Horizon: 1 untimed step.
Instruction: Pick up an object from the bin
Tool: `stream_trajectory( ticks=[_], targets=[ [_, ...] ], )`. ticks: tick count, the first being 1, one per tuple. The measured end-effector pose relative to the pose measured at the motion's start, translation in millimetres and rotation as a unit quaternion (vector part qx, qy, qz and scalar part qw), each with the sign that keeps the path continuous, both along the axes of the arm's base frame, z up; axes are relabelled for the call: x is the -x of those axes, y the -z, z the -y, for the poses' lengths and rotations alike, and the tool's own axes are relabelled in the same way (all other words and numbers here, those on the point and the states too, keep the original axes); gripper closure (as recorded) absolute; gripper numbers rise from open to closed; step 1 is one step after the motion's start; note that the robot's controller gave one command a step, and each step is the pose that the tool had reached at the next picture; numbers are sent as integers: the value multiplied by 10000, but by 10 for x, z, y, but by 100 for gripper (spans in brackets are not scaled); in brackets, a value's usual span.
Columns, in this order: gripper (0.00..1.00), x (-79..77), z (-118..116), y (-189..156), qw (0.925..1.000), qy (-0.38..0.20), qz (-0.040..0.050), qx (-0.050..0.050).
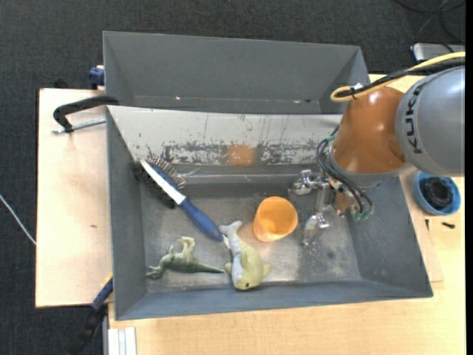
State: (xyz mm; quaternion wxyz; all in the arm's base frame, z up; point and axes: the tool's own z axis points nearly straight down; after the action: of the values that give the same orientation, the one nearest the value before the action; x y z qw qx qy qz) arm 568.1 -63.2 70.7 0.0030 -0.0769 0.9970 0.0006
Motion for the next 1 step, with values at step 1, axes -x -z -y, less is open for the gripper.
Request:
stream_trajectory(
  ticks=[1],
  targets=[
    [0, 109, -697, -27, 9950, -997, 12, 8]
  ],
)
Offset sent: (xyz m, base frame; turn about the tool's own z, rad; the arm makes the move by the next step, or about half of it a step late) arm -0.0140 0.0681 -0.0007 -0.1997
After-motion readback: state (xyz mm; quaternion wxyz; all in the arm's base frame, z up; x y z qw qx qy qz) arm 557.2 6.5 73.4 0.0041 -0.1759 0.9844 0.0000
